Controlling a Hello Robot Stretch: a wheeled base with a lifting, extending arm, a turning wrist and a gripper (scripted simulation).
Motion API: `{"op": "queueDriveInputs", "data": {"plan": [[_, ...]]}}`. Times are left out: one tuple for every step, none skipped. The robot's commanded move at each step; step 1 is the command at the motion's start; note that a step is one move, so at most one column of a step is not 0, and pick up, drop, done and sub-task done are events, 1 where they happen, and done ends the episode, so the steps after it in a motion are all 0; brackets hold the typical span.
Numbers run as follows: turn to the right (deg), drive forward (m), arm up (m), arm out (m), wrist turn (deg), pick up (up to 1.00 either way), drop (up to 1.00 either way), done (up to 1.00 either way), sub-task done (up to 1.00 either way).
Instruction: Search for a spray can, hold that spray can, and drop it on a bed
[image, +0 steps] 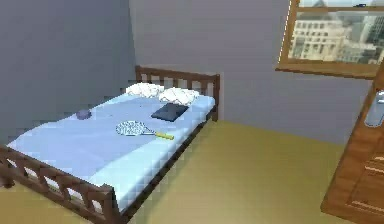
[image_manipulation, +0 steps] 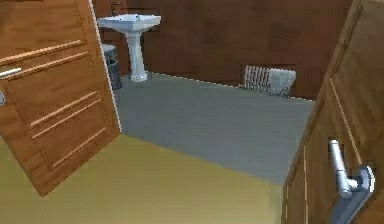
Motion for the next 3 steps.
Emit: {"op": "queueDriveInputs", "data": {"plan": [[-45.0, 0.00, 0.00, 0.00, 0.0, 0.00, 0.00, 0.00, 0.00], [-18.0, 0.00, 0.00, 0.00, 0.0, 0.00, 0.00, 0.00, 0.00], [0.0, 0.10, 0.00, 0.00, 0.0, 0.00, 0.00, 0.00, 0.00]]}}
